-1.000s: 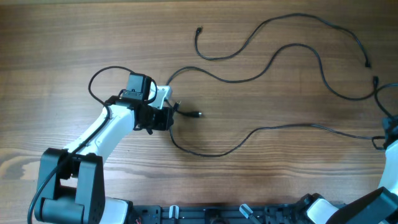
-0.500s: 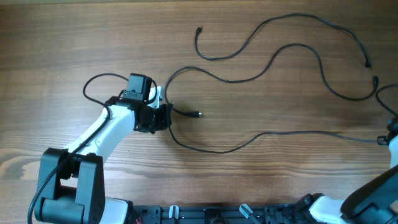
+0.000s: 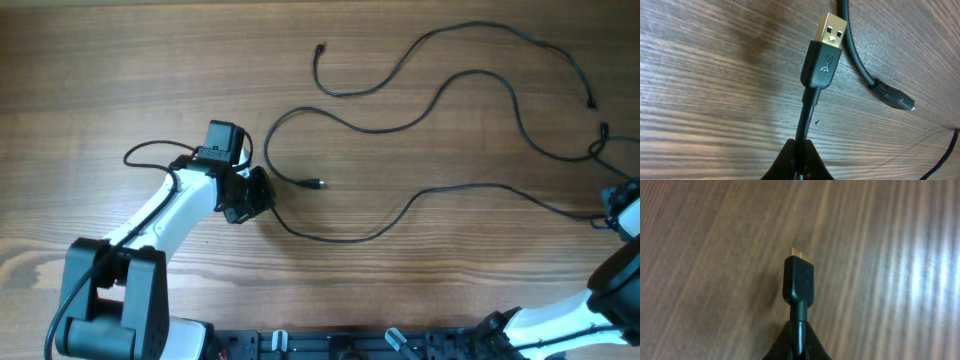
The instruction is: Untangle cables
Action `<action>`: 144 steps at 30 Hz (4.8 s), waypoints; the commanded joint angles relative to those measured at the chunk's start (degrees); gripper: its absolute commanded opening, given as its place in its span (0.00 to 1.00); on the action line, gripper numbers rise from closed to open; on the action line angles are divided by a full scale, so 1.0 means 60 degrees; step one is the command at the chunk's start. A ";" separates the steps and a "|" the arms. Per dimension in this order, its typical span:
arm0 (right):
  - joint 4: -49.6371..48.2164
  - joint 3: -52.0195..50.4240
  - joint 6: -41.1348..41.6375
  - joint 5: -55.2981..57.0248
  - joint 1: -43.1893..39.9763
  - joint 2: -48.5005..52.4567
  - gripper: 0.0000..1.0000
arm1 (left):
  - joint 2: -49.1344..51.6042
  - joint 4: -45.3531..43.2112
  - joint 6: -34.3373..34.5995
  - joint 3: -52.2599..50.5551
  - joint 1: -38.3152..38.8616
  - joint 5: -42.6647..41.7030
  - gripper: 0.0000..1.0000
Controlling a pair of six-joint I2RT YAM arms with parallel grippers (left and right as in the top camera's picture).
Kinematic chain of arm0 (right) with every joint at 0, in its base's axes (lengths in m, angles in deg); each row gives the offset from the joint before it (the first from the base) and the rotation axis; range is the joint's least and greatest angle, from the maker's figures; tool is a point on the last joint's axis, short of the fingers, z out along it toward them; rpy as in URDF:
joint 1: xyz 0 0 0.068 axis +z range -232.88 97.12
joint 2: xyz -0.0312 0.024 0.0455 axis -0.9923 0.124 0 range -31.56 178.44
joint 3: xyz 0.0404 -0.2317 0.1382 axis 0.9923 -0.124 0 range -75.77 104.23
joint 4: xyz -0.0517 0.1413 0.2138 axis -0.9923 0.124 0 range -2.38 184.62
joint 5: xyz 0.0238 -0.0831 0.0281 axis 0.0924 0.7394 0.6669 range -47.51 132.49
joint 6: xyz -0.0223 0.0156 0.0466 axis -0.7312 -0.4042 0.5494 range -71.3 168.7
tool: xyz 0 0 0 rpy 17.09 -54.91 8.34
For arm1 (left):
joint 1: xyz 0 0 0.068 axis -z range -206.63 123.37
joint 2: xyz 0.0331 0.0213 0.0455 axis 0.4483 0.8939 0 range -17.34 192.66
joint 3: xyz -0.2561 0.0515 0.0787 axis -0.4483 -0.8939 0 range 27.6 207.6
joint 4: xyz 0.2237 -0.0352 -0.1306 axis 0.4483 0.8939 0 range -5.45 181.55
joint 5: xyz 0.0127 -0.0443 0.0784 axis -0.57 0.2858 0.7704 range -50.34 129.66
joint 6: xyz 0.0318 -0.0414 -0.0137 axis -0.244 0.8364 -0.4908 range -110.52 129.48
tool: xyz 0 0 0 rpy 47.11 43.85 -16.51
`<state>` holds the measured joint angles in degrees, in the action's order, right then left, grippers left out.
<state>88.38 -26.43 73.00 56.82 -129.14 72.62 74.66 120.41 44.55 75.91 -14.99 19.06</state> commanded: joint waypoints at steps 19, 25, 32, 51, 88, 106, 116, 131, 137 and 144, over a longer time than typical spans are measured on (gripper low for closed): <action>-0.0463 0.0117 -0.1559 -0.2535 -0.0036 -0.0903 1.00 | -0.0189 -0.0379 -0.0350 -0.0047 0.0266 0.0229 1.00; 0.0251 0.0117 -0.3034 -0.3472 -0.0036 -0.3388 1.00 | -0.1344 -0.0925 -0.2364 0.0149 0.0266 0.0390 1.00; 0.1851 0.0117 -0.4007 -0.6539 0.0025 -0.5639 1.00 | -0.2586 -0.1639 -0.4707 0.0149 0.0266 0.1355 1.00; 0.6102 0.0117 -0.5260 -0.6448 0.6014 -0.8586 1.00 | -0.4087 -0.1770 -0.6557 0.0142 0.0266 0.1916 1.00; 0.5530 0.0117 -0.2269 -0.6379 0.6360 -0.5934 1.00 | -0.4087 -0.1763 -0.6557 0.0142 0.0266 0.1920 1.00; 0.5530 0.0117 -0.2273 -0.6379 0.6360 -0.5934 1.00 | -0.4306 -0.1395 -0.6564 0.0127 0.0262 0.2018 1.00; 0.5530 0.0117 -0.2269 -0.6379 0.6360 -0.5934 1.00 | -0.6728 -0.4466 -0.5453 -0.1588 -0.0015 0.2065 1.00; 0.5530 0.0117 -0.2273 -0.6379 0.6360 -0.5934 1.00 | -1.2794 -0.8553 -0.3402 -0.6630 -0.1993 0.2634 1.00; 0.5530 0.0117 -0.2269 -0.6379 0.6360 -0.5934 1.00 | -1.3945 -0.8513 -0.2914 -0.7814 -0.2175 0.2896 1.00; 0.5530 0.0117 -0.2273 -0.6379 0.6360 -0.5934 1.00 | -1.4976 -0.6306 -0.2769 -0.8000 -0.2175 0.3213 1.00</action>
<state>121.69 -26.17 58.99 18.13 -91.20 37.12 -12.18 78.73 26.89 28.20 -27.56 36.46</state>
